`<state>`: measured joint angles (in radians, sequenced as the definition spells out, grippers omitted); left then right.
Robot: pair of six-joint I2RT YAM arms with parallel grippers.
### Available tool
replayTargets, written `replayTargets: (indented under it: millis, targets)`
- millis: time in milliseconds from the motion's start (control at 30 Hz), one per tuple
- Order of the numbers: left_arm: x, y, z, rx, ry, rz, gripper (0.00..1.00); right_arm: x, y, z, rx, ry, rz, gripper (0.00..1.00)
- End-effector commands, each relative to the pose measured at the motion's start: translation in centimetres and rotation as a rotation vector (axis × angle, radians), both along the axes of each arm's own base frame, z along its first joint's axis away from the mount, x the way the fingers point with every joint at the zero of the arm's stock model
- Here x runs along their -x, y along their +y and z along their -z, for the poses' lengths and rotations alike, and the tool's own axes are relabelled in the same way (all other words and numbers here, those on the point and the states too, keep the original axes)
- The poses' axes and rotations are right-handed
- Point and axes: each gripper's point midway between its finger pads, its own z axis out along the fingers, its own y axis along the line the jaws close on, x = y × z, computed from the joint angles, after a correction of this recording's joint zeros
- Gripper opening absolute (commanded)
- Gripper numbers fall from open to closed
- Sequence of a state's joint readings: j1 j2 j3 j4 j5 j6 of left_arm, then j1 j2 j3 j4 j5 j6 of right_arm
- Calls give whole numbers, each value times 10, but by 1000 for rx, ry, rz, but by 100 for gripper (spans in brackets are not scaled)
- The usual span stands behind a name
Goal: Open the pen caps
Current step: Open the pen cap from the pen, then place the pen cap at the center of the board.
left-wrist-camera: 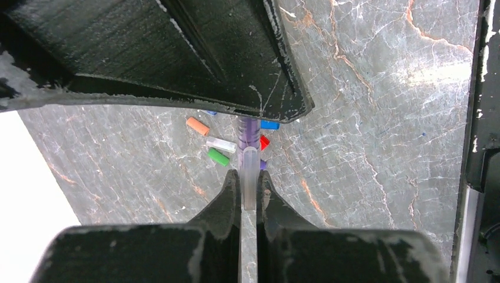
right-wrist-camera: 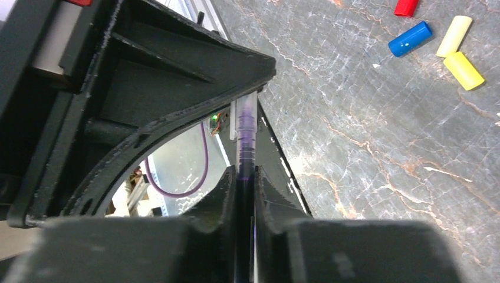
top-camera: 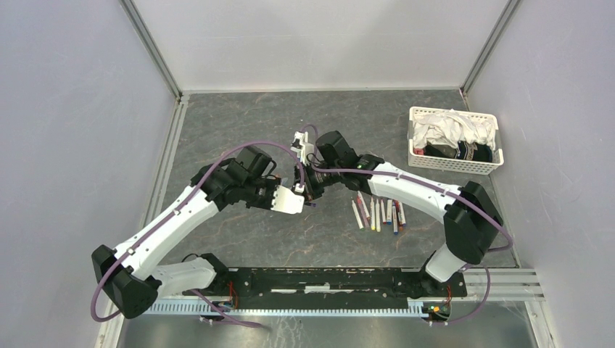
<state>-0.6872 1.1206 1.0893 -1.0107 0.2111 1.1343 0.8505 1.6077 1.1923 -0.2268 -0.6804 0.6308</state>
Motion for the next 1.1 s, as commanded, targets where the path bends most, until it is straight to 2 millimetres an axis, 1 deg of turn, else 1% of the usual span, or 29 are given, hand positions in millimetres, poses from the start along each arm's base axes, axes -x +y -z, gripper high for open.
replayTargets:
  millis: [0, 67, 100, 133, 167, 200, 233, 267, 333, 367, 400, 433, 467, 533, 567, 633, 733, 833, 967, 1000, 1067]
  targets:
    - [-16, -14, -20, 27, -88, 55, 2, 4, 10, -11, -53, -30, -62, 0]
    - [-19, -10, -19, 0, -105, 60, 2, 4, 1, -4, -25, -27, -52, 0]
    - [-24, -4, -16, -37, -129, 55, 2, 7, -8, 3, 0, -27, -49, 0]
    - [-30, 6, -10, -83, -155, 44, 2, 10, -23, 7, 34, -34, -37, 0]
    - [-39, 20, -3, -127, -181, 31, 2, 13, -42, 21, 85, -35, -25, 0]
    - [-46, 37, 4, -167, -192, 20, 2, 22, -65, 32, 129, -31, -19, 0]
    - [-55, 55, 9, -198, -202, 4, 2, 26, -88, 41, 165, -27, 5, 0]
    - [-65, 72, 13, -226, -215, -4, 2, 35, -112, 47, 188, -37, 30, 0]
    - [-82, 100, 20, -262, -226, -56, 2, 48, -146, 60, 217, -31, 75, 0]
    - [-88, 107, 20, -264, -228, -78, 2, 54, -155, 66, 223, -26, 90, 0]
    - [-92, 108, 22, -257, -220, -92, 2, 56, -161, 67, 224, -33, 103, 0]
    - [-94, 105, 22, -238, -208, -98, 2, 56, -163, 67, 222, -40, 112, 0]
    - [-94, 97, 21, -205, -196, -97, 2, 52, -163, 65, 221, -55, 124, 0]
    - [-93, 79, 19, -146, -169, -117, 2, 36, -163, 55, 221, -111, 167, 0]
    - [-92, 67, 18, -119, -161, -127, 2, 25, -165, 51, 235, -150, 203, 0]
    - [-93, 52, 24, -69, -124, -188, 2, -3, -176, 49, 307, -236, 307, 0]
    - [-93, 38, 45, -24, -47, -282, 2, -47, -204, 57, 448, -334, 509, 0]
    - [-93, 32, 73, -5, 17, -372, 2, -76, -221, 66, 510, -385, 650, 0]
    - [-96, 31, 102, -1, 54, -445, 2, -102, -236, 83, 581, -426, 759, 0]
    - [-98, 30, 105, 6, 55, -458, 2, -106, -239, 87, 604, -435, 776, 0]
    - [-98, 30, 117, 1, 80, -480, 2, -115, -245, 97, 649, -447, 801, 0]
